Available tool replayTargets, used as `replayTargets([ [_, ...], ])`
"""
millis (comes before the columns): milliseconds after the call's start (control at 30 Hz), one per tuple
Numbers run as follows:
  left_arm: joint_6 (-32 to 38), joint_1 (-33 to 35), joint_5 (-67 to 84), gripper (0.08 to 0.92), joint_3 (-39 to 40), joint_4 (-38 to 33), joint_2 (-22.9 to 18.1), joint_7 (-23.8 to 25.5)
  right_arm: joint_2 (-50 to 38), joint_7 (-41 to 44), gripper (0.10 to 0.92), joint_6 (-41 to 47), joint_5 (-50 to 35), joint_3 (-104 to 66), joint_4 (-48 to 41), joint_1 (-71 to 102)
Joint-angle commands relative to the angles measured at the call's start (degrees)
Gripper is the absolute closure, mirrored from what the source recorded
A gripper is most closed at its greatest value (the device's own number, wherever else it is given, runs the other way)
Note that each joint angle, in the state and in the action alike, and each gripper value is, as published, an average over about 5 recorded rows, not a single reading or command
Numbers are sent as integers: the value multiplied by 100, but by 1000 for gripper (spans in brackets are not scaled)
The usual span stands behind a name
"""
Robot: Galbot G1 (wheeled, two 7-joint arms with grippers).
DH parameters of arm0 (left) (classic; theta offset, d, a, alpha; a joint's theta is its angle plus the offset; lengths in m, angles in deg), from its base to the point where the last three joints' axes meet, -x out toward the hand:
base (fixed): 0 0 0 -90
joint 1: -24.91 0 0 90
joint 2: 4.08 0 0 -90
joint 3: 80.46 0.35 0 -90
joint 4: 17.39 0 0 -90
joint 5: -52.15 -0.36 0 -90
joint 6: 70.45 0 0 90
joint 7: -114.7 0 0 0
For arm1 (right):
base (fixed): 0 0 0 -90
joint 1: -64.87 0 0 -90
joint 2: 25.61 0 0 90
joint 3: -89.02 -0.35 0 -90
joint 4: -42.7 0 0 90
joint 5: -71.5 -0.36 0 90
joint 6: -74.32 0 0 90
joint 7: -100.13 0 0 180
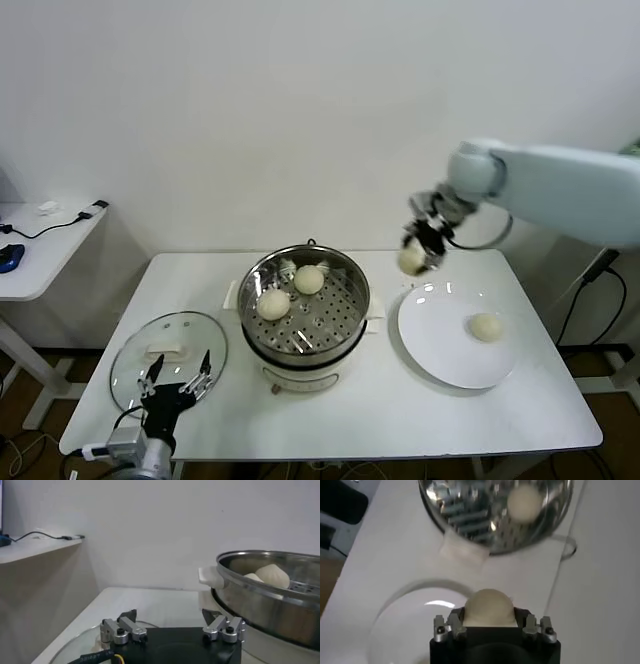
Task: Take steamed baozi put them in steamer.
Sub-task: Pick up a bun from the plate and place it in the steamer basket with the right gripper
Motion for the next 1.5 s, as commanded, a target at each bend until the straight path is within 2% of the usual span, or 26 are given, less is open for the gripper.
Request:
replayTargets([
  [33,-5,7,2,177,-2,-23,2,3,1656,194,364,-1622,687,-429,839,-389],
  [200,1,43,20,177,-28,-80,-1,-2,2006,33,364,-2132,1390,-178,868,176],
  [400,33,73,37,177,-51,-91,-13,-19,2178,-251,364,-2105,1959,-46,591,768],
  [800,47,91,32,177,-110,-126,-42,-22,2354,-215,364,-2183,2333,-52,-185,1540],
  [1033,61,102,43,177,-136,-115,-48,-29,2350,-218,356,-2186,2272,-50,-319,1650],
  [1233,61,99,48,177,-133,-112,-51,-36,2353,-197,237,-2366,2185,-109,-392,1560],
  [1300,58,100,47,177,-129,-117,-55,-37,2327,-91,211,-2483,2020,-129,-397,1414],
  [1500,54,114,45,177,-121,-150,-62,-35,2025,409,203,-2631,1157,-317,-516,859],
])
